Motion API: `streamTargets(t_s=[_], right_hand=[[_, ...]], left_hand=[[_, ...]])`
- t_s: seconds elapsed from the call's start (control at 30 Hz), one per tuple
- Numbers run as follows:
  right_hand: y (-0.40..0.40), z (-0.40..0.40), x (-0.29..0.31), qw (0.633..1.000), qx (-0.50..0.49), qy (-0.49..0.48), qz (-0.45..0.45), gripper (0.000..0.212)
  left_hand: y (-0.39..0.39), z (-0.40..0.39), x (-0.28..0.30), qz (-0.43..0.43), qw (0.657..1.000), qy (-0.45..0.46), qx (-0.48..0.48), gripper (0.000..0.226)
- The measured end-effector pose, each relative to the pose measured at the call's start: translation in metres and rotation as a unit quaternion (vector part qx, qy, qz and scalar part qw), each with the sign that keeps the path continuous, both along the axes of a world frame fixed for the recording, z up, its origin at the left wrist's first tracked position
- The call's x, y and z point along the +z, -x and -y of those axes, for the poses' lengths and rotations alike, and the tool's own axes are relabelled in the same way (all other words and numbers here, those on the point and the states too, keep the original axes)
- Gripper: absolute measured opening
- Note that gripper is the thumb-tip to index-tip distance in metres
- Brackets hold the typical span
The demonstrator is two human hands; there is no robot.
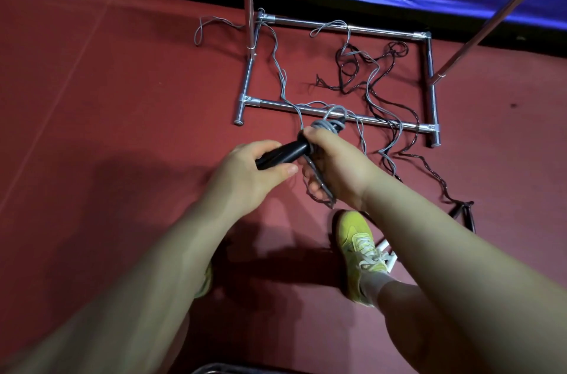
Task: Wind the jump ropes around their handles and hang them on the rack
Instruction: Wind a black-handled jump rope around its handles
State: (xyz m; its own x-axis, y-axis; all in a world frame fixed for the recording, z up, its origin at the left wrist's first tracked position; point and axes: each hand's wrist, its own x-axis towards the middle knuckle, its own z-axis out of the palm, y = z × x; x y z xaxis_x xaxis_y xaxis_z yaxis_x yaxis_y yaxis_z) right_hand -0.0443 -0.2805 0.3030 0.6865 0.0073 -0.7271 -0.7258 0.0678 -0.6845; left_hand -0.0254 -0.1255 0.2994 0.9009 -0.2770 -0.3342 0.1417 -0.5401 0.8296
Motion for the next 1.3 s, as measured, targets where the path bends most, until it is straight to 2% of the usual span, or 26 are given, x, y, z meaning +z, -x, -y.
streamTargets(t_s=[0.13,0.2,0.27,0.33,0.4,0.47,0.5,0.63,0.73,0.83,0.97,1.07,1.23,1.3], right_hand=[[0.0,0.0,-0.003,0.999,-0.038,0.002,0.016,0.035],[0.0,0.002,-0.004,0.998,-0.054,-0.011,0.019,0.034],[0.0,0.002,-0.003,0.996,-0.07,-0.029,0.043,0.033],[-0.001,0.001,-0.002,0.991,-0.082,-0.054,0.09,0.028],[-0.001,0.0,0.0,0.983,-0.089,-0.091,0.132,0.026],[0.0,-0.001,0.002,0.974,-0.085,-0.137,0.159,0.027],[0.0,-0.001,0.003,0.969,-0.077,-0.157,0.172,0.028],[-0.002,0.001,-0.002,0.968,-0.028,-0.167,0.183,0.032],[-0.003,0.004,-0.006,0.974,0.004,-0.16,0.162,0.036],[-0.003,0.011,-0.005,0.984,0.053,-0.132,0.11,0.037],[0.001,0.018,-0.005,0.993,0.097,-0.029,0.054,0.044],[0.001,0.018,-0.004,0.993,0.1,0.037,0.048,0.045],[0.001,0.016,-0.007,0.976,0.133,0.166,0.054,0.062],[0.0,0.012,-0.006,0.968,0.113,0.215,0.064,0.064]], left_hand=[[0.002,0.0,-0.005,-0.064,0.997,0.031,-0.028,0.026],[0.005,0.004,0.0,-0.088,0.994,0.065,-0.014,0.01],[0.005,0.007,0.01,-0.167,0.978,0.112,0.045,0.025],[0.003,0.008,0.022,-0.319,0.928,0.18,0.063,0.052],[0.003,0.005,0.029,-0.428,0.868,0.253,0.011,0.075],[0.005,0.004,0.031,-0.472,0.827,0.304,-0.032,0.083],[0.006,0.004,0.031,-0.476,0.821,0.312,-0.038,0.083],[0.007,0.007,0.03,-0.461,0.836,0.295,-0.018,0.079],[0.006,0.007,0.03,-0.435,0.864,0.255,-0.007,0.073],[0.006,0.008,0.027,-0.386,0.906,0.174,0.009,0.065],[0.006,0.009,0.017,-0.305,0.95,0.057,0.017,0.062],[0.007,0.009,0.014,-0.289,0.957,0.032,0.02,0.061],[0.006,0.01,0.013,-0.284,0.958,0.016,0.026,0.06],[0.005,0.01,0.014,-0.28,0.959,0.016,0.03,0.06]])
